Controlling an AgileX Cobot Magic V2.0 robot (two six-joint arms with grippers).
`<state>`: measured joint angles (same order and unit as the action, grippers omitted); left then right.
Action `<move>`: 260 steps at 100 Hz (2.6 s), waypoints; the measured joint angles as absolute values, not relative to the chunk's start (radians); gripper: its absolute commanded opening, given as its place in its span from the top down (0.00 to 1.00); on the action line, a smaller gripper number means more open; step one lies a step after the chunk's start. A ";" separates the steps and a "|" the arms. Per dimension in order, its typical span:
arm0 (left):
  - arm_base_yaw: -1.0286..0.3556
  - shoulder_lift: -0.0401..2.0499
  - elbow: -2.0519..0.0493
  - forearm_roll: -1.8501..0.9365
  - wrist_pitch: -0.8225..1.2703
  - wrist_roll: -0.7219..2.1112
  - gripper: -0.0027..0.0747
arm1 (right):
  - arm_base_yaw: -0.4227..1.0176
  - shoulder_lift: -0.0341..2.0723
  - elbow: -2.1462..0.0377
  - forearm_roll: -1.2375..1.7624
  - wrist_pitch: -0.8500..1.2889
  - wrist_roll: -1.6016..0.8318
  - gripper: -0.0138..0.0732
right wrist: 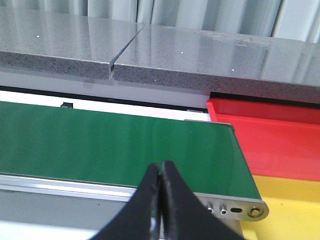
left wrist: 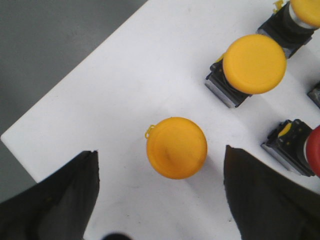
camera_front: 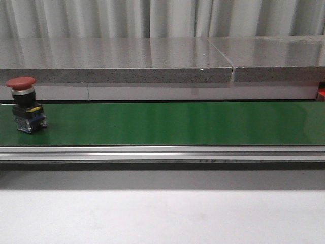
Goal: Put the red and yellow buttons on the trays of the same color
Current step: 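Grasp a yellow-capped button from the table with the left gripper, then set the yellow button on the conveyor and open the left gripper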
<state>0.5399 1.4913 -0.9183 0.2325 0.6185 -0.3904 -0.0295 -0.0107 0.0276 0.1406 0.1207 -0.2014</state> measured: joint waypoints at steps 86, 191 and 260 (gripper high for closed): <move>0.540 1.668 -0.918 0.229 0.535 -0.400 0.88 | -0.030 -0.011 0.028 0.141 0.121 -0.201 0.92; 0.170 1.290 -1.047 0.201 0.722 -0.330 0.99 | -0.030 -0.011 0.028 0.141 0.121 -0.201 0.92; 0.038 1.589 -1.167 0.187 0.788 -0.320 0.99 | -0.030 -0.011 0.028 0.141 0.121 -0.201 0.92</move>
<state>0.0384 1.5888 -1.1672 0.1870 0.7876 -0.3204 -0.0295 -0.0107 0.0276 0.1406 0.1207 -0.2014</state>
